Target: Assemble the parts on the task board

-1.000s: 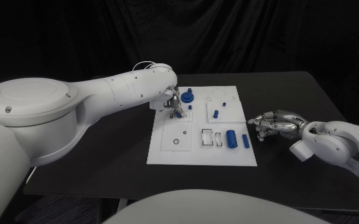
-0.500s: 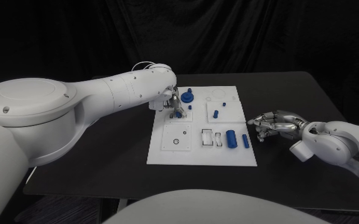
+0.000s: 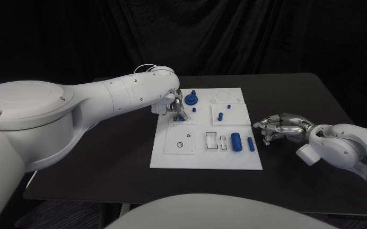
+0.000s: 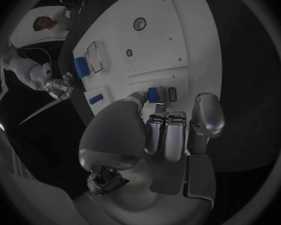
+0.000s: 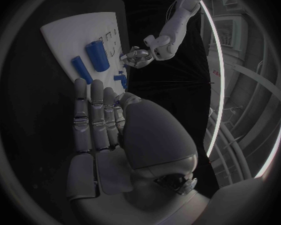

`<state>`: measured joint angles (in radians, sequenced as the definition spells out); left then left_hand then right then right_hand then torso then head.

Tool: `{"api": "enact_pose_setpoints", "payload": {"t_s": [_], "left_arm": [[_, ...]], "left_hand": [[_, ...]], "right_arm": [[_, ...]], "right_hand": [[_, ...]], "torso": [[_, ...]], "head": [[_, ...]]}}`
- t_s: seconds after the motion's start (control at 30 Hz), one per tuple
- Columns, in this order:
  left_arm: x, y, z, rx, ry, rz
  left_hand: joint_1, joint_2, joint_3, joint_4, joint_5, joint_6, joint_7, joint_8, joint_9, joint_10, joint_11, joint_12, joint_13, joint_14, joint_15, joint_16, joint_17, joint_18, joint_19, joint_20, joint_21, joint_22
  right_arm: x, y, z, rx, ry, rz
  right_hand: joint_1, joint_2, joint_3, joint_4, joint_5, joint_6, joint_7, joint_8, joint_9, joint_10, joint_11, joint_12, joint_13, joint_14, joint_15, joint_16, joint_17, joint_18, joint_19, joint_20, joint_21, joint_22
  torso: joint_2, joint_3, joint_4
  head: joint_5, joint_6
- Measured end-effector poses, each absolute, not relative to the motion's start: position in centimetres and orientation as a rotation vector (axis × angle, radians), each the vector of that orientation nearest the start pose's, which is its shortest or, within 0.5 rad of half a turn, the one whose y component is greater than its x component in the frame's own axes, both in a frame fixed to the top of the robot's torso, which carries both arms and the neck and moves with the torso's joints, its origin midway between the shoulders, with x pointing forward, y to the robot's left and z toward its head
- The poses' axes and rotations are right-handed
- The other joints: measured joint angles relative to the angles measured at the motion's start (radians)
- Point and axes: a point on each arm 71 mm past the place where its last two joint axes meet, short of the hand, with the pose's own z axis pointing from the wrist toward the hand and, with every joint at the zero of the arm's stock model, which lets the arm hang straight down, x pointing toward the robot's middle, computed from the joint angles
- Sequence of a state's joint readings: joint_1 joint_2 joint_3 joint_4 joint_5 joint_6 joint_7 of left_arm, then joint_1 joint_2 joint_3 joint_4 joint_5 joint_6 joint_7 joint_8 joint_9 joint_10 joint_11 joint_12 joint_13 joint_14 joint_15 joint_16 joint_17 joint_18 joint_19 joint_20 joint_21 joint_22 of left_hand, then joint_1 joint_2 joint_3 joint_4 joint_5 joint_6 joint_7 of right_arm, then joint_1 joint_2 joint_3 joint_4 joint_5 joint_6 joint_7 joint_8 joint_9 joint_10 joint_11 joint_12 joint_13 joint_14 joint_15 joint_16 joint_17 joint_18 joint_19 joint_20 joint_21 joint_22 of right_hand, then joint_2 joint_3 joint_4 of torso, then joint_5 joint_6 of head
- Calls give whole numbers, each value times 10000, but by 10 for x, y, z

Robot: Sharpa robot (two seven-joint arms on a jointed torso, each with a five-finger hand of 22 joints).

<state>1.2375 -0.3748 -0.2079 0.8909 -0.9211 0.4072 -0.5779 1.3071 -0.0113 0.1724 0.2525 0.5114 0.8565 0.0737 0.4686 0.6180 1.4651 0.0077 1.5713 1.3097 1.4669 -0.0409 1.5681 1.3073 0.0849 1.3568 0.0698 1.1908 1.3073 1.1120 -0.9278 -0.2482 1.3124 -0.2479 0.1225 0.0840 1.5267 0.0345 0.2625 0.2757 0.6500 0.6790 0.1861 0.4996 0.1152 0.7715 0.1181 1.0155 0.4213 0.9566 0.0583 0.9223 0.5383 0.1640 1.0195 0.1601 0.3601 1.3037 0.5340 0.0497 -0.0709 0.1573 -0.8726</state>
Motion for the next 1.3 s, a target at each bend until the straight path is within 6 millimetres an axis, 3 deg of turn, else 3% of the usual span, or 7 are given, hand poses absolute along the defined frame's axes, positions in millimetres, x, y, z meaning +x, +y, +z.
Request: {"api": "enact_pose_setpoints", "payload": {"t_s": [0.37, 0.57, 0.6, 0.77, 0.9, 1.23, 1.3], "left_arm": [[537, 166, -293, -1714, 26491, -1314], [536, 167, -293, -1706, 26508, -1365], [536, 167, -293, -1704, 26509, -1369], [536, 167, -293, -1698, 26515, -1352], [536, 167, -294, -1731, 26509, -1299], [540, 167, -293, -1976, 26297, -1244], [541, 168, -294, -2045, 26245, -1251]], "left_hand": [[208, -106, 262, -98, 57, 121, -56, 65, 115, 33, -41, 0, 0, 0, 0, 0, 0, -2, 0, 0, 0, 0], [208, -106, 385, 0, -359, 121, -56, 134, 172, 3, -70, 0, 0, 0, 0, 0, 0, -3, 0, -1, 0, 0], [207, -107, 402, 17, -506, 121, -56, 154, 185, 3, -70, 0, 0, 0, 0, 0, 0, -4, 0, 0, 0, 0], [-122, -153, 275, 324, -2230, 174, -114, 155, 208, 3, -71, 0, 0, 0, -1, 0, 0, -4, 0, -1, 0, 0], [-567, -85, 18, 379, -3104, 114, -55, 166, 215, 3, -71, 0, 0, 0, -1, 0, 0, -4, 0, -1, -42, 0], [-1587, 57, -919, 398, -4501, -169, 231, -196, 106, -7, 78, 0, 0, 2, 74, 0, 0, -5, -92, 90, -165, 0], [-1847, 53, -1221, 401, -4571, -268, 250, -196, 108, 27, 137, 0, 0, -7, 114, 0, 0, -5, -123, 121, -220, 0]], "right_arm": [[440, -304, -321, 11047, 21821, 11609], [439, -305, -322, 11071, 21868, 11574], [439, -305, -322, 11075, 21876, 11568], [439, -305, -322, 11097, 21920, 11535], [439, -305, -323, 11103, 21954, 11531], [438, -305, -323, 11104, 22025, 11544], [438, -305, -323, 11104, 22040, 11546]], "right_hand": [[0, 0, 17, 17, 0, 0, 0, 0, -9, 0, 0, 0, 1, 0, 0, 0, -3, 0, 0, 0, 0, 1], [0, 0, 58, -1, 0, 0, 0, 0, -8, 0, -1, 0, 1, 0, 0, 0, -8, -1, 0, 0, 0, 7], [0, 0, 59, -2, 0, 0, 0, 0, -8, 0, -1, 0, 1, 0, 0, 0, -8, 1, 1, 0, 0, 7], [0, 0, 58, -1, 0, 0, 0, 0, -8, 0, 0, 0, -7, 0, 0, -1, -8, 0, 1, 0, 0, 6], [0, 0, 57, -1, 0, 0, 0, 0, -7, 0, -1, 0, -7, 0, 0, 40, -8, 0, 1, 0, 0, 6], [0, 0, 57, 0, 0, 0, 0, 0, -9, 0, -1, 39, -6, 0, 0, 40, -19, 0, 0, 0, 40, 14], [0, 0, 56, 0, 0, 0, 1, 0, -16, 0, 0, 39, -6, 0, 0, 40, -19, 1, 0, 0, 40, 14]], "torso": [[-2, 0, 1], [-3, 0, 1], [-2, 0, 1], [0, 0, 1], [0, 0, 1], [0, 0, 1], [0, 0, 0]], "head": [[-6, 0], [-5, 0], [-5, 0], [-5, 0], [6, 0], [0, 0], [-1, 0]]}}
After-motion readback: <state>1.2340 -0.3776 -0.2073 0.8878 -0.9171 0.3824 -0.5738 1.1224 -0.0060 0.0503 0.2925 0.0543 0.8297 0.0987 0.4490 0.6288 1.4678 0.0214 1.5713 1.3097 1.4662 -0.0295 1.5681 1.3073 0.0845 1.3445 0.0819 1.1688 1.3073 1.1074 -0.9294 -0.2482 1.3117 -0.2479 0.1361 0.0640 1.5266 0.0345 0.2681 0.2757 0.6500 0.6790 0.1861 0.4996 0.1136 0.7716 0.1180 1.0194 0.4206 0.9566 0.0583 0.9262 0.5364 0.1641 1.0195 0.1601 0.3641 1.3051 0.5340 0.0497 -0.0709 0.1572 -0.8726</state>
